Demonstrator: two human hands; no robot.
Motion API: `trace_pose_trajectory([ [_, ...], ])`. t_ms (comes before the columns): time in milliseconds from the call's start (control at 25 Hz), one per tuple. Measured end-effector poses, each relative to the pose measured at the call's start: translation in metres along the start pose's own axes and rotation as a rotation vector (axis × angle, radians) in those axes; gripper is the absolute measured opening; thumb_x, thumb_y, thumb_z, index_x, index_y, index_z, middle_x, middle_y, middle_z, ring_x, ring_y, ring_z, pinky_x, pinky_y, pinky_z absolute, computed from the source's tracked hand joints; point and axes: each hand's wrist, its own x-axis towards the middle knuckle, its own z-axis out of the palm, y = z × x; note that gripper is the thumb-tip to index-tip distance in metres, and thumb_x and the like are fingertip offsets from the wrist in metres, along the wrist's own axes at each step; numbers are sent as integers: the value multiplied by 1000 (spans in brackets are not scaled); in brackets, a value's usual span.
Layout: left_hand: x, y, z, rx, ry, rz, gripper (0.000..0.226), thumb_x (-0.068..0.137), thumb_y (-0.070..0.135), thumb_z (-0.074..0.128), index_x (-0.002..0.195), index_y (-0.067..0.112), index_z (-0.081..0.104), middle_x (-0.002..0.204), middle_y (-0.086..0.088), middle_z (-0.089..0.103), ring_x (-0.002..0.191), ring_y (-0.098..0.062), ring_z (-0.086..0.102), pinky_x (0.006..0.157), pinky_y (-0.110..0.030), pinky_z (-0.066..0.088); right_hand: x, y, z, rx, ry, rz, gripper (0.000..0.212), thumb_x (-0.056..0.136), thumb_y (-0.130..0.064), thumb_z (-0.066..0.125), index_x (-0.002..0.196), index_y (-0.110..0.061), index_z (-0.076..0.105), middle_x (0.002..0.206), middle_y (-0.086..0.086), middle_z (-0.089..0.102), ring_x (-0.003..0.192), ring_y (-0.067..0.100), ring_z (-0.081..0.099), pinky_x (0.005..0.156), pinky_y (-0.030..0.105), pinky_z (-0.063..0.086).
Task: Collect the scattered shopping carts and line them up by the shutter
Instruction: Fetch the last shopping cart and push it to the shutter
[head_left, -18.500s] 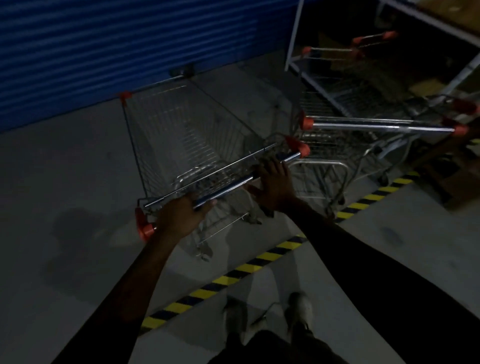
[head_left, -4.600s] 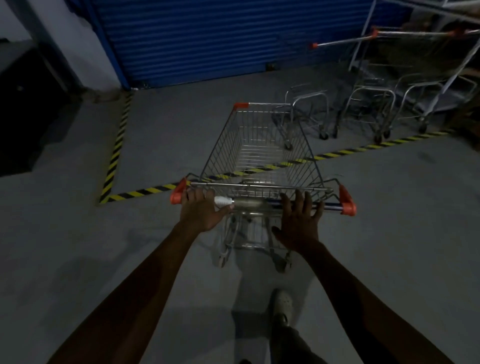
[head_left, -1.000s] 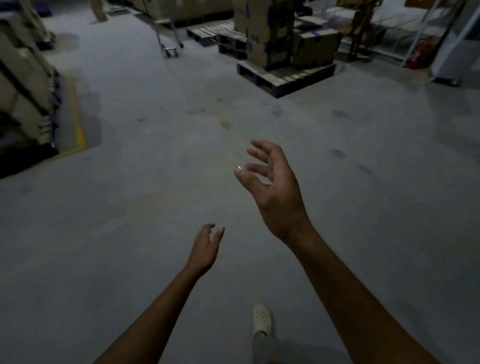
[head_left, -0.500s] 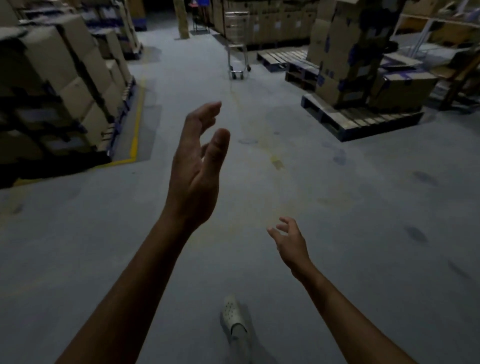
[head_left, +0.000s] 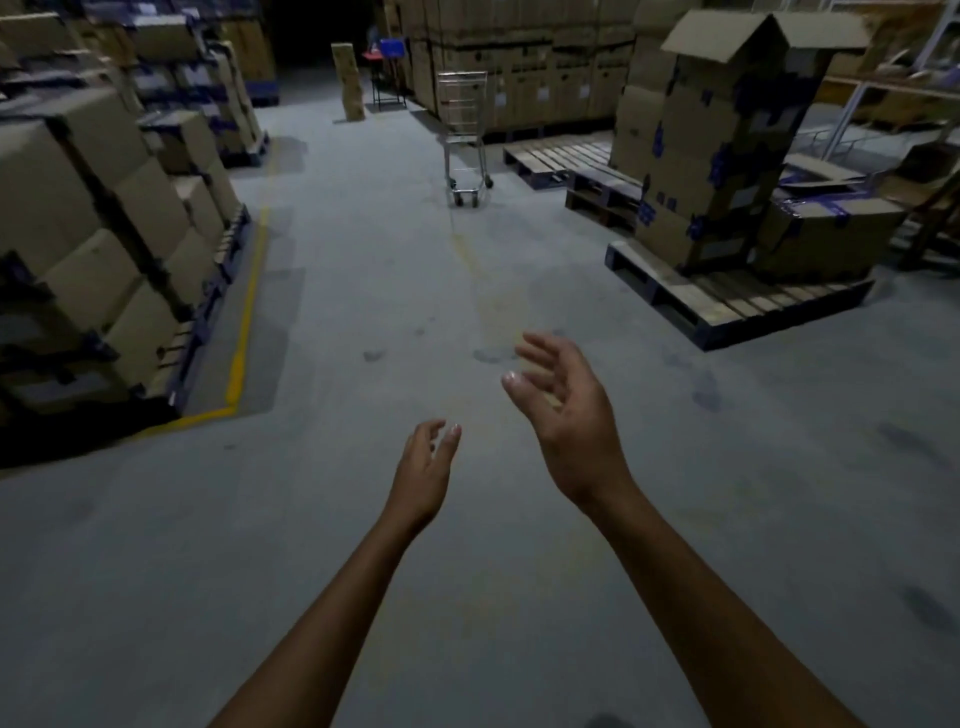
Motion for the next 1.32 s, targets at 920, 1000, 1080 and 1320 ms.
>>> trace_pose_trajectory([
  [920,816,163,6,-142,286,557,53,93,52,39,136,22,42,141,4,46,130,-7,44,99,-18,42,818,393,88,-171,-48,300,40,90,-31,66,126,-20,53,123,3,61,94,13,61,84,30,50],
  [1000,909,128,6,-132,274,467,59,89,59,40,134,22,44,138,5,48,126,-6,46,94,-8,38,902,399,120,-172,-39,254,40,90,-32,66,125,-19,54,123,3,62,91,10,61,82,27,49],
  [1080,1003,100,4,-117,245,354,62,86,63,41,132,22,45,134,3,51,123,-9,48,92,-10,37,989,384,149,-143,-23,192,40,89,-32,66,126,-21,54,122,0,62,87,-2,59,77,19,47],
  [1320,1245,24,18,-2,30,7,58,91,61,41,133,22,45,138,-6,51,124,-19,50,99,-34,41,1206,307,186,21,54,-74,37,92,-32,63,127,-24,54,122,-7,62,101,1,62,84,25,55],
])
